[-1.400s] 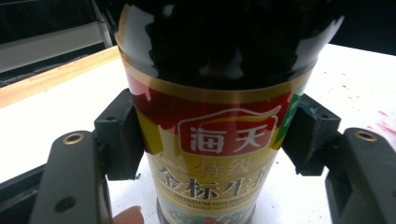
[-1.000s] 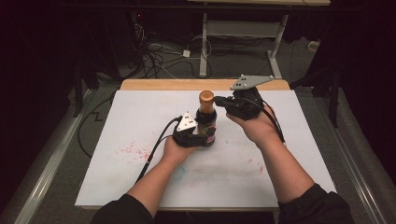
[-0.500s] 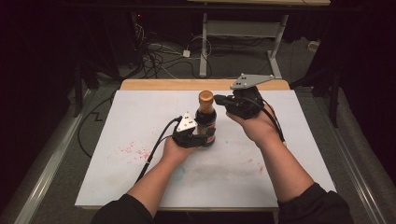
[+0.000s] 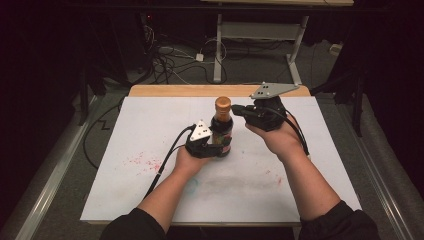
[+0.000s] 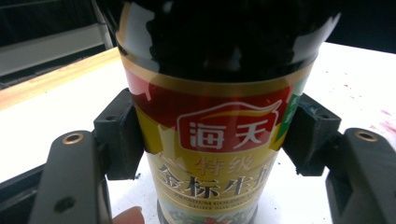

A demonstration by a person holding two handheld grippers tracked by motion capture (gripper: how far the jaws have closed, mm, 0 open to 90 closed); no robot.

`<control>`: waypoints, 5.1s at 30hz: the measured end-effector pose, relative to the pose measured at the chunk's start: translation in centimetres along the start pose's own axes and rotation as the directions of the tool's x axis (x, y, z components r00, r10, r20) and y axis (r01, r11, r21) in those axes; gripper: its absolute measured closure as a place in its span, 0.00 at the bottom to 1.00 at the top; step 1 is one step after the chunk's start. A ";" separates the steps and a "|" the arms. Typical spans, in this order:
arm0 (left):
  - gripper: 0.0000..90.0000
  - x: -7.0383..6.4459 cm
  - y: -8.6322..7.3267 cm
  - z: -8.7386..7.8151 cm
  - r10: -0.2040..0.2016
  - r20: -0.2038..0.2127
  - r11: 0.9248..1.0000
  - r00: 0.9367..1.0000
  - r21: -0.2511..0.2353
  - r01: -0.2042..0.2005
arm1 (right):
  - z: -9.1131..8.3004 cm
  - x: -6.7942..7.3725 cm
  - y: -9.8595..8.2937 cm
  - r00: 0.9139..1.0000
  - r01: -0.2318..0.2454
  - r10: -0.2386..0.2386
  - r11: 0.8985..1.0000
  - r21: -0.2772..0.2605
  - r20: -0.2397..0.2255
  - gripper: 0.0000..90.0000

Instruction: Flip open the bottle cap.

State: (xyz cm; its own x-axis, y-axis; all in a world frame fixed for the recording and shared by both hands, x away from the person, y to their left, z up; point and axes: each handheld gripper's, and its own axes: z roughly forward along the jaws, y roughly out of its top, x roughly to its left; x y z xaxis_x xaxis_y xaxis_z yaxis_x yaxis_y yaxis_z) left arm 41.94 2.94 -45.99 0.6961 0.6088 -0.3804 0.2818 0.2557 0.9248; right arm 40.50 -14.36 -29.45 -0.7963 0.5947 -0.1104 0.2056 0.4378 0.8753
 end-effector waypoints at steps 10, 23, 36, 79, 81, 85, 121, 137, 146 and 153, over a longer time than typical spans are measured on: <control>0.35 2.6 1.4 -2.4 0.415 0.066 0.838 0.907 0.359 -0.410 | 0.5 0.5 0.5 0.999 0.034 -0.034 0.999 0.033 0.002 1.00; 0.34 2.4 1.4 -2.3 0.425 0.070 0.830 0.903 0.368 -0.419 | -1.2 0.9 2.5 0.999 0.046 -0.045 0.998 -0.042 0.019 1.00; 0.33 2.7 1.4 -2.3 0.408 0.076 0.841 0.910 0.357 -0.407 | -0.9 0.1 0.1 1.000 0.010 -0.009 1.000 -0.020 0.013 1.00; 0.33 2.7 1.4 -2.3 0.403 0.073 0.843 0.912 0.357 -0.402 | 0.5 0.4 0.8 1.000 0.023 -0.023 0.999 0.046 0.013 1.00; 0.33 2.7 1.4 -2.3 0.403 0.072 0.844 0.913 0.356 -0.401 | 0.5 0.4 0.8 1.000 0.021 -0.022 0.999 0.041 0.014 1.00; 0.33 2.7 1.4 -2.3 0.402 0.072 0.844 0.913 0.357 -0.400 | 0.5 0.4 0.9 1.000 0.018 -0.018 0.999 0.034 0.015 1.00; 0.33 2.8 1.4 -2.4 0.399 0.070 0.846 0.914 0.356 -0.397 | 0.3 0.7 1.9 0.999 0.014 -0.013 0.999 -0.031 0.031 1.00; 0.32 2.8 1.4 -2.3 0.397 0.073 0.848 0.915 0.354 -0.396 | 0.0 0.4 2.3 0.999 0.019 -0.018 0.999 -0.029 0.045 1.00; 0.33 2.9 1.3 -2.4 0.388 0.075 0.852 0.919 0.350 -0.389 | 0.7 0.3 0.9 0.999 0.036 -0.037 0.996 0.076 0.012 1.00; 0.33 2.9 1.3 -2.3 0.391 0.074 0.852 0.918 0.348 -0.391 | 0.7 0.3 1.4 0.998 0.056 -0.058 0.993 0.104 0.018 1.00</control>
State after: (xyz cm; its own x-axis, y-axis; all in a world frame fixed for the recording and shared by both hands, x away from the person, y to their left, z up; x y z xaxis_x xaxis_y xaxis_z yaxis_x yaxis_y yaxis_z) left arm 42.79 6.81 -45.95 0.7977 0.6029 0.0126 0.1976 -0.2812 0.9391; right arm 40.94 -13.03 -28.60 -0.7963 0.5805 -0.1700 0.2187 0.5384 0.8138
